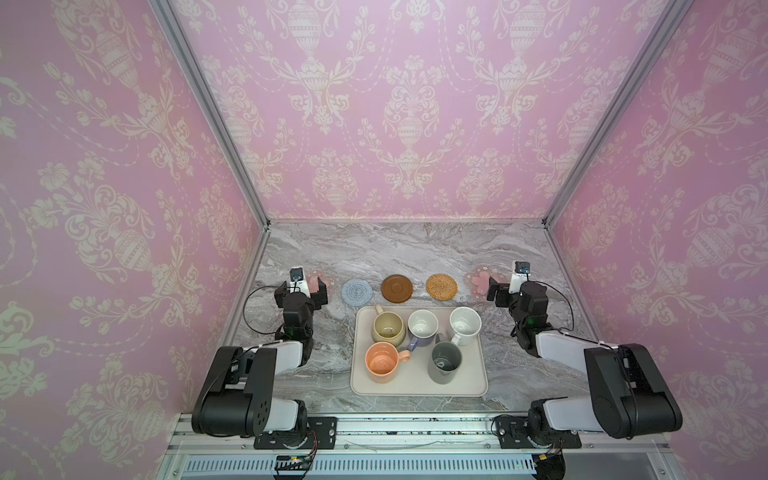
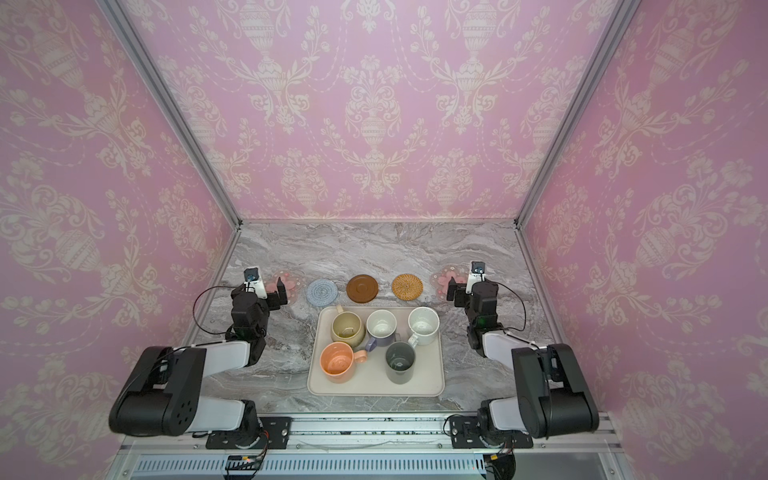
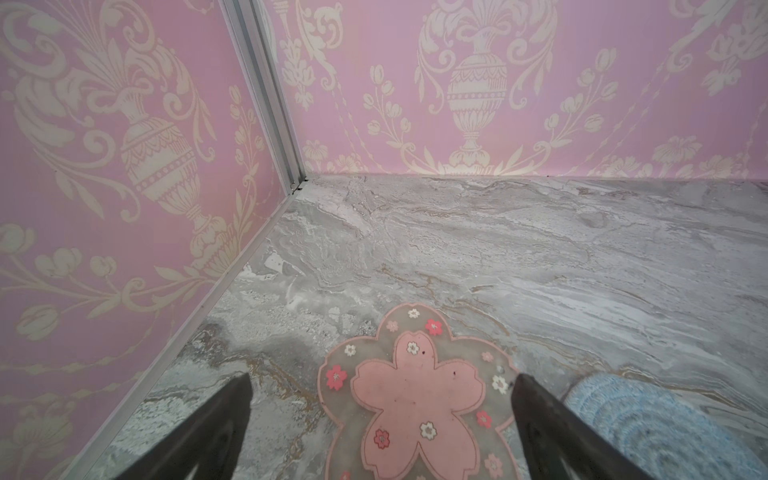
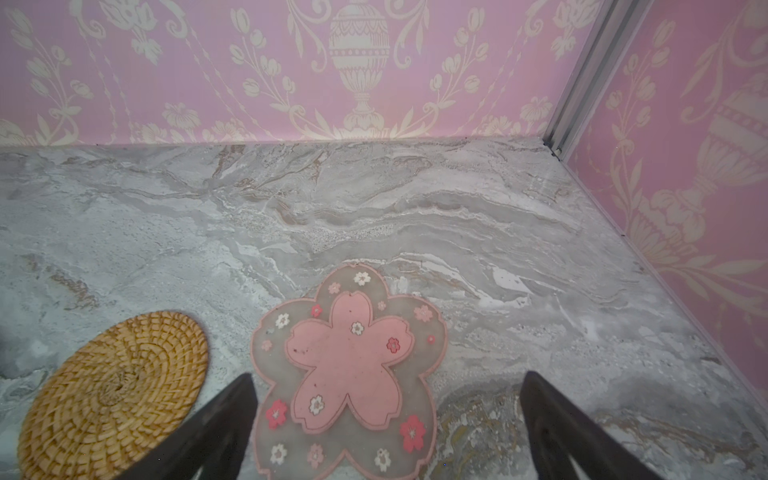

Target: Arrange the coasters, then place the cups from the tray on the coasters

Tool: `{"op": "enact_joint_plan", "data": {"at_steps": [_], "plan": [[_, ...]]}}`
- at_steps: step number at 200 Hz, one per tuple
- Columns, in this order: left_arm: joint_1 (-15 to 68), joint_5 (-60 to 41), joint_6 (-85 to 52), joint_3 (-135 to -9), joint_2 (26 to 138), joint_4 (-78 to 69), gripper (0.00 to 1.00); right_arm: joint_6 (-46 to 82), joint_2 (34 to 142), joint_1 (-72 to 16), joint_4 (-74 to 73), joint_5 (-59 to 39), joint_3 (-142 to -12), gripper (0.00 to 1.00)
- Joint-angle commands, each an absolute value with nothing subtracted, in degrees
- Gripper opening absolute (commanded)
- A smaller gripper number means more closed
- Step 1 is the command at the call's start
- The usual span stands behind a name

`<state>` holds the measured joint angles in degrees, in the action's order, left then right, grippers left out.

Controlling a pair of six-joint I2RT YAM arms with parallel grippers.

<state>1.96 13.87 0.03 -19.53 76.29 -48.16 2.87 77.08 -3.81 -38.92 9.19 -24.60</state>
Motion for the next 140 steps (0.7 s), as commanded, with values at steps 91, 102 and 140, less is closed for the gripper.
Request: {"op": "enact_joint_plan", "data": {"at_steps": [91,102,140], "plan": [[6.6,17.6,-11.4,-37.0,56.7,1.7,0.96,7.1,60.5,-7.6,0.4,14.0,-38.6,1.0],[6.7,17.2,-12.7,-38.4,55.8,4.6,0.93,7.6,59.0,-7.8,2.0,13.5,-38.9,1.0],[7.8,16.9,-17.2,-43.6,55.1,14.2,0.85,8.6,55.0,-9.9,5.8,12.8,-39.2,1.0]]}}
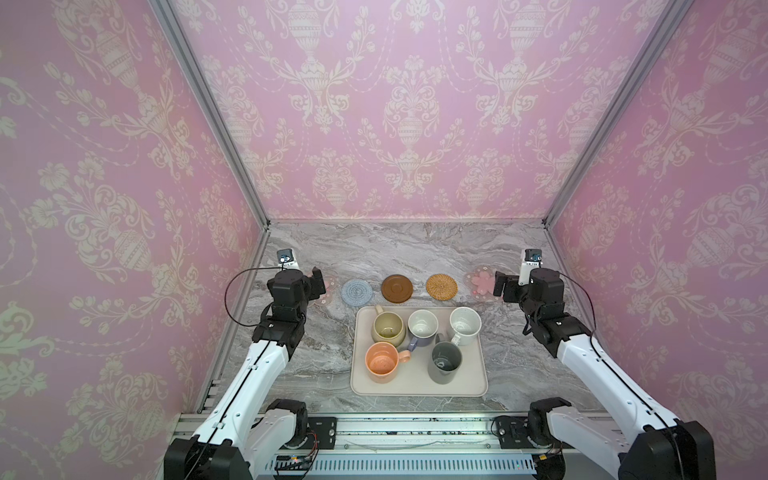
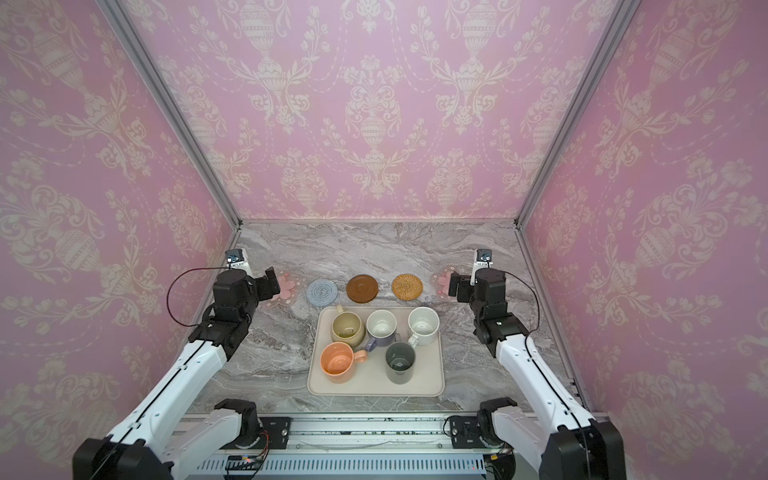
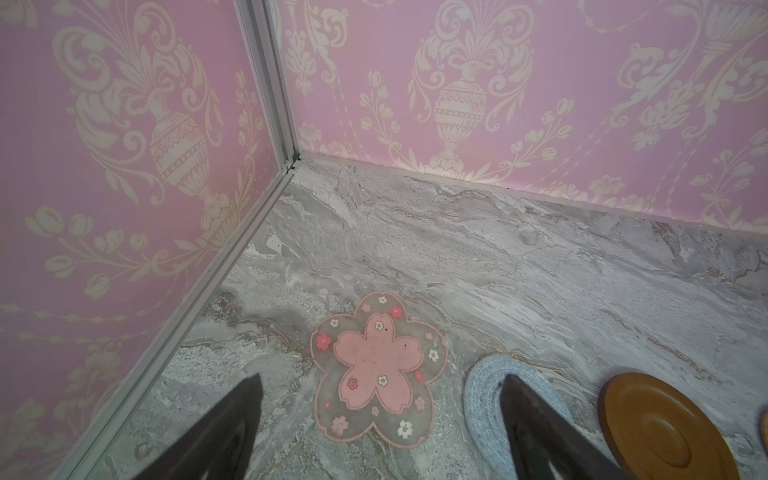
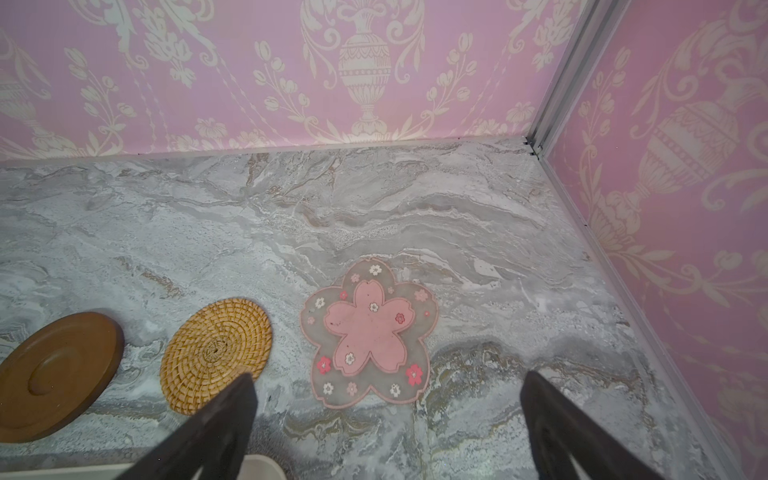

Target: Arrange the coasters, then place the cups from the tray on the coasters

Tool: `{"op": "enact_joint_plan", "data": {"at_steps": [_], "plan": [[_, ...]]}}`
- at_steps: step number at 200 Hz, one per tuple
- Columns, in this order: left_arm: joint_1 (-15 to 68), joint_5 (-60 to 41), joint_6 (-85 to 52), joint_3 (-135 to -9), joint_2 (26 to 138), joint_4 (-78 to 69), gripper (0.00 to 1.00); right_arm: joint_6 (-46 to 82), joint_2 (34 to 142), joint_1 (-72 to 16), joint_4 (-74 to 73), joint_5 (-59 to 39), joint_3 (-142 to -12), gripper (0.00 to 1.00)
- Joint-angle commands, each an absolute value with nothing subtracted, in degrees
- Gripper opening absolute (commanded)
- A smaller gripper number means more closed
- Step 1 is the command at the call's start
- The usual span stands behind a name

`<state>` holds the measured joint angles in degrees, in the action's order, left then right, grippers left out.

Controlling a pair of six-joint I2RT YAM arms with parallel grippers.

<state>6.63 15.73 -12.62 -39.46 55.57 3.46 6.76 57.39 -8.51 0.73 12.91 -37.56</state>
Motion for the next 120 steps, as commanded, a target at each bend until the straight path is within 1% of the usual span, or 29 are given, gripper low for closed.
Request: {"op": "enact_joint_plan", "data": {"at_steps": [1,24,28,34,67,83,93,120], "plan": [[7.8,17.0,-17.2,-43.8,55.1,14.5,0.85,8.5,54.9,-10.0,5.9,12.8,-39.3,1.0],[9.5,20.3,-18.5,-46.7,56.5,20.4,0.82,8.9,53.9,-11.0,8.6,13.2,-40.6,1.0],[9.7,20.8,-18.6,-47.4,56.8,21.5,0.79,9.3,53.9,-11.1,9.3,13.1,-40.9,1.0],[10.0,21.3,-18.9,-48.4,57.4,23.0,0.78,9.6,53.9,-11.1,10.8,12.7,-41.7,1.0],[11.9,22.3,-20.5,-52.8,60.6,28.5,0.75,10.2,53.9,-11.4,15.4,9.5,-43.9,1.0],[12.5,19.9,-20.5,-54.5,62.4,30.3,0.74,10.9,53.5,-11.5,16.0,9.5,-43.7,1.0],[13.0,19.2,-20.6,-55.7,63.9,31.7,0.72,11.1,53.5,-11.5,16.3,9.3,-43.7,1.0],[14.8,23.0,-20.9,-58.4,67.6,34.1,0.7,10.5,54.7,-11.6,16.7,9.1,-43.9,1.0]]}}
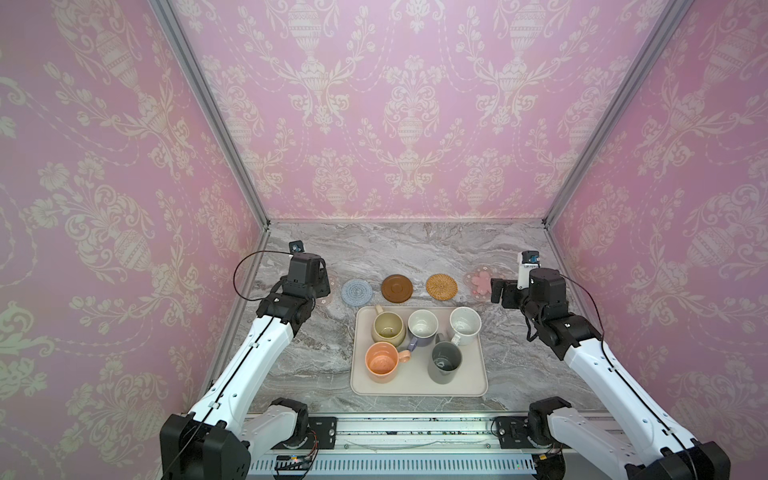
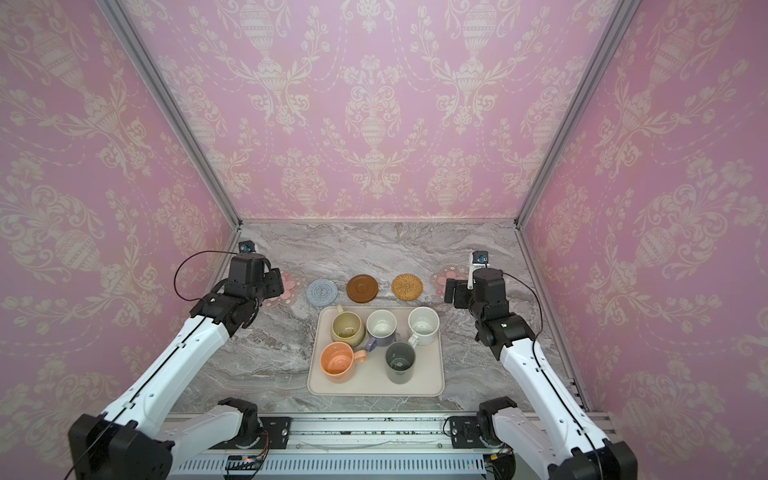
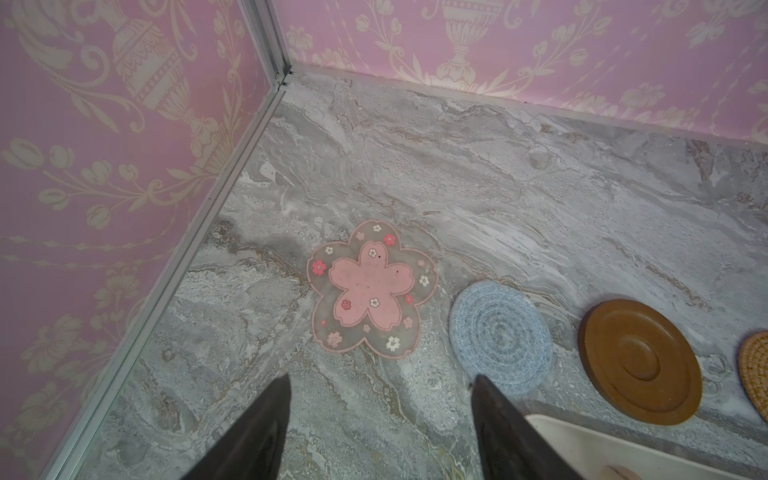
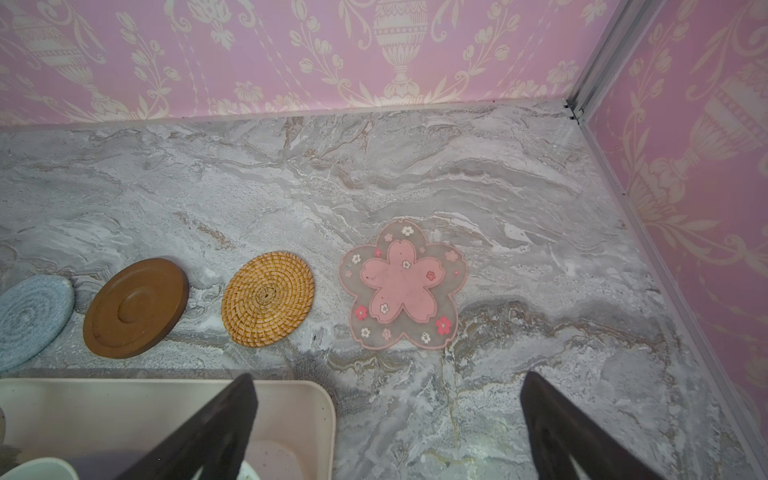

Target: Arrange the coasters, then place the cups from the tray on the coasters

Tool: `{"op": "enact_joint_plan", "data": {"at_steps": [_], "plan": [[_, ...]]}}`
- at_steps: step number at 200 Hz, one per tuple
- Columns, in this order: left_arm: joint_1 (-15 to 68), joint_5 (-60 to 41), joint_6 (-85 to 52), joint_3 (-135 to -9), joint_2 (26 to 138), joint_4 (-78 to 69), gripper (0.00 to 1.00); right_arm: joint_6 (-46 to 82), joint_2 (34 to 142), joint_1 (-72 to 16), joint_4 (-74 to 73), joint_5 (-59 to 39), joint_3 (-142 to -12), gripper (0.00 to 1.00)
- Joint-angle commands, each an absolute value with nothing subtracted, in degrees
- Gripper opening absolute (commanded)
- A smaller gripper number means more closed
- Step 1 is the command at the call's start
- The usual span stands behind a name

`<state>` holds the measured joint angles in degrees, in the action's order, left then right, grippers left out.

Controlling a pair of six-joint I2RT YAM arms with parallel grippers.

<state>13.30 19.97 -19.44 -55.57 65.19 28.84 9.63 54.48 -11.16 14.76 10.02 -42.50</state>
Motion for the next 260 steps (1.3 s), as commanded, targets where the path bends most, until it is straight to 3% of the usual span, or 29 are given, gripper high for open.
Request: {"op": "enact_joint_plan", "data": {"at_steps": [1,57,94,138,176,260], "plan": [[14.9,23.1,-20.8,-58.4,67.7,34.2,0.7,10.4,54.7,-11.6,16.7,9.0,-43.9,1.0],[17.5,23.0,-20.9,-62.1,75.9,33.0,0.66,9.6,58.5,-11.9,14.5,8.8,-45.0,1.0],[21.4,20.5,-19.3,-66.7,84.6,31.8,0.49,9.6,60.7,-12.1,14.6,9.1,-46.5,1.0],[26.8,19.2,-19.1,-74.1,94.0,31.7,0.45,10.2,62.5,-12.6,15.1,9.6,-48.3,1.0],[29.1,8.8,-19.7,-79.9,101.6,30.7,0.28,10.8,63.6,-12.8,15.5,9.8,-48.9,1.0],[32.5,1.7,-20.9,-92.9,116.3,35.0,0.16,10.2,66.4,-13.4,18.3,9.4,-52.4,0.99]]}}
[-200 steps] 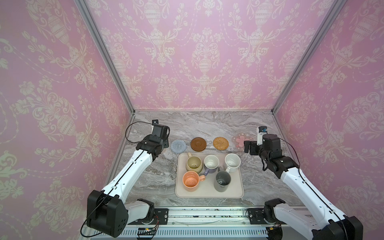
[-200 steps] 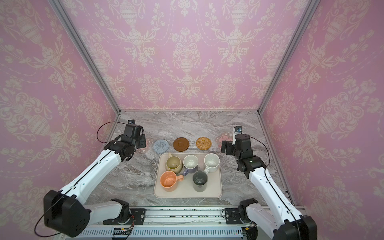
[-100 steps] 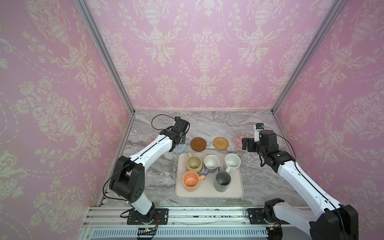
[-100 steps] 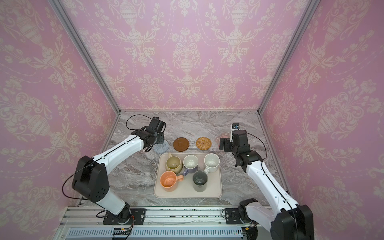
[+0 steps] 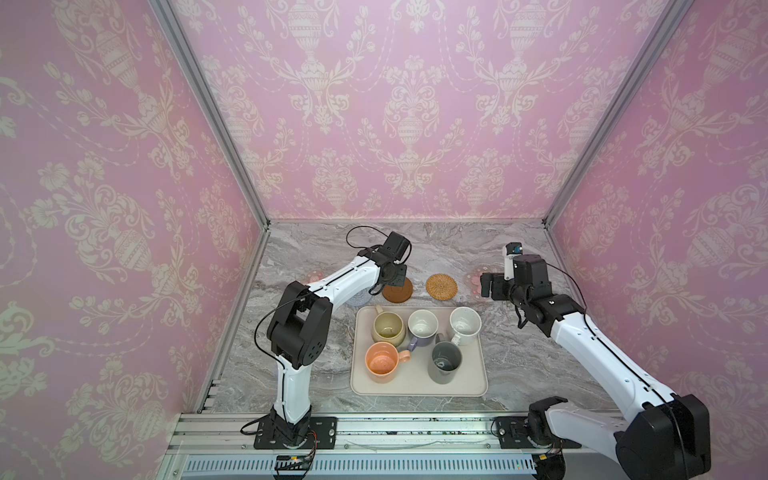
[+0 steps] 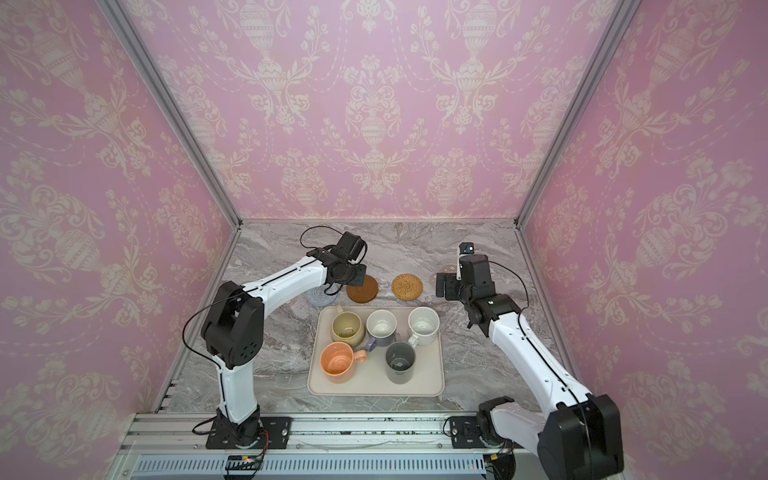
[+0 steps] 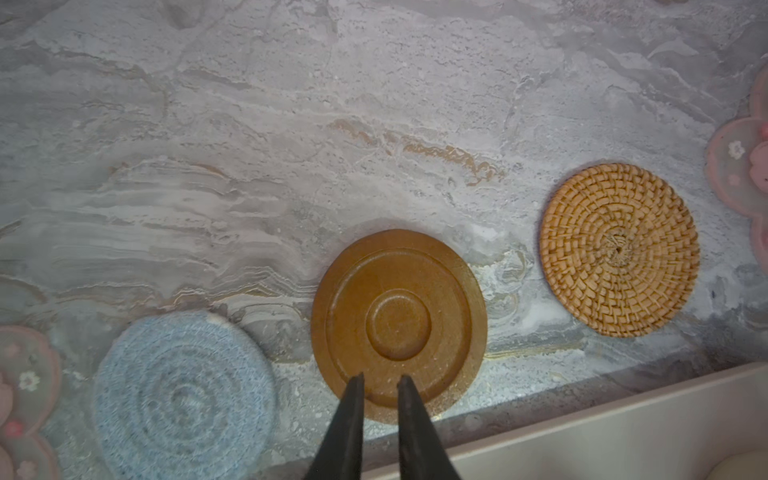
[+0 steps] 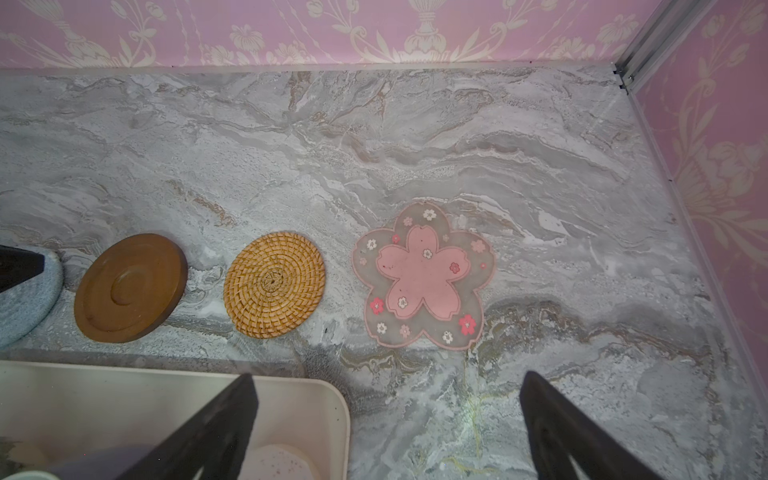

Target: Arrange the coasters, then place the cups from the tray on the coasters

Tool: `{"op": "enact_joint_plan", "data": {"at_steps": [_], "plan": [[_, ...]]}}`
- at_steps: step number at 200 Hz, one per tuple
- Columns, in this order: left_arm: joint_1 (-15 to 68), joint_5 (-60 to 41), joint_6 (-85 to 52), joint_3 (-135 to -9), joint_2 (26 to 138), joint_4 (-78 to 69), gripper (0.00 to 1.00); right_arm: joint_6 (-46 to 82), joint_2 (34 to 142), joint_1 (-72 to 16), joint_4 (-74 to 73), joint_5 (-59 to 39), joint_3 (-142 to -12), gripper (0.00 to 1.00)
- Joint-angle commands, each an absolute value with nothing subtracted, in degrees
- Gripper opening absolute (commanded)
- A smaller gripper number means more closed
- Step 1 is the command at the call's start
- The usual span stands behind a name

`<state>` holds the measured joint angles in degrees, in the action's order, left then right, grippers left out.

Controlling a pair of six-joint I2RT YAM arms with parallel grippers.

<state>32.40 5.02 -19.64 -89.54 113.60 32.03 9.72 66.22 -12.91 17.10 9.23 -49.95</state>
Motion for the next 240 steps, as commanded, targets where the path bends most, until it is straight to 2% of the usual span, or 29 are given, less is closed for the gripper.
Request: {"op": "enact_joint_plan", "data": {"at_steps": [1,65,240], "plan": [[32.5,1.7,-20.8,-93.0,116.4,35.1,0.16,10.2,66.4,-13.4,18.3,9.4,-52.5,0.99],[32.5,0.6,-20.8,-102.9,126.2,44.5,0.08,10.3,67.1,-13.6,19.5,9.9,-54.3,0.99],[29.9,0.9,-23.4,-103.1,131.3,44.7,0.07,12.2,72.0,-14.4,20.2,10.0,-57.5,0.99]]}}
